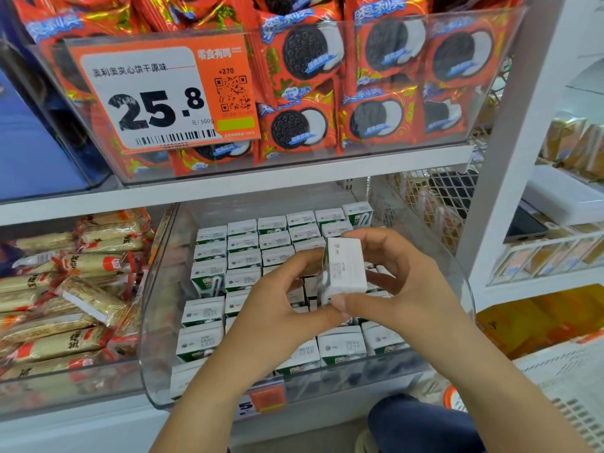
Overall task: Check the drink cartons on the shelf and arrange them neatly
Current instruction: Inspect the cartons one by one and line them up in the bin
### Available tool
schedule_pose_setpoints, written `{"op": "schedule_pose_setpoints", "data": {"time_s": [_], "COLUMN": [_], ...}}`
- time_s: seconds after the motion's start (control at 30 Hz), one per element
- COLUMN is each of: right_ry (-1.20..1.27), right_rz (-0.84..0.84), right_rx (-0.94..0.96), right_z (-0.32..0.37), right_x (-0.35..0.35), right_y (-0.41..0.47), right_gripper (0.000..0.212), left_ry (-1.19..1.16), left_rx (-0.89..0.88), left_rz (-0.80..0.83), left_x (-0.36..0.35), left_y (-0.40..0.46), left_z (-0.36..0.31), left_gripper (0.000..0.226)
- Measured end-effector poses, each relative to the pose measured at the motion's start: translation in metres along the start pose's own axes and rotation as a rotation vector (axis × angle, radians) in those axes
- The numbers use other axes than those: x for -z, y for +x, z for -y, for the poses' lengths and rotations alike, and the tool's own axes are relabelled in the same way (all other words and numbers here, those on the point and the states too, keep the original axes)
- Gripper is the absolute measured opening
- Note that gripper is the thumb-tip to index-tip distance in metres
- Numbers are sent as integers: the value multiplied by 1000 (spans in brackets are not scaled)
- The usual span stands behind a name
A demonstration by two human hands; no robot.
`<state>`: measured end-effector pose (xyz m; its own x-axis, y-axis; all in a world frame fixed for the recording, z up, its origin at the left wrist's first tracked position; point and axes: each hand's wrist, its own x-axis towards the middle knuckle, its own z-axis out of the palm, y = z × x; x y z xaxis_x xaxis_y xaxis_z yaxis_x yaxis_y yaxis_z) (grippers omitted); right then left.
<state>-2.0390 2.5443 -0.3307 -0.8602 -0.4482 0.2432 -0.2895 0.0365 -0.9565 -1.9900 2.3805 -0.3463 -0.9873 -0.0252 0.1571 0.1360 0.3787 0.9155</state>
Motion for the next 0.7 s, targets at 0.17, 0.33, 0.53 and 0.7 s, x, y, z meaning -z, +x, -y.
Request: {"op": "schedule_pose_setpoints", "data": {"time_s": [0.17,0.33,0.53,0.7], "right_ry": [-117,-213,46,-6], "right_rz": [-2,-18,-8,67], "right_rx": [88,143,4,-40], "right_z": [1,3,6,5], "right_x": [-3,-6,4,6], "right_y": [-3,-4,0,0], "right_gripper": [61,66,66,62], "left_ry": [47,-46,-437,-672], "left_rx": [-78,-95,-5,-50], "left_rz": [-95,-104,-95,-51], "left_x": [-3,-7,-1,5], "left_y": [0,0,3,2], "left_z": [3,2,-1,2], "left_gripper": [62,62,61,63]}}
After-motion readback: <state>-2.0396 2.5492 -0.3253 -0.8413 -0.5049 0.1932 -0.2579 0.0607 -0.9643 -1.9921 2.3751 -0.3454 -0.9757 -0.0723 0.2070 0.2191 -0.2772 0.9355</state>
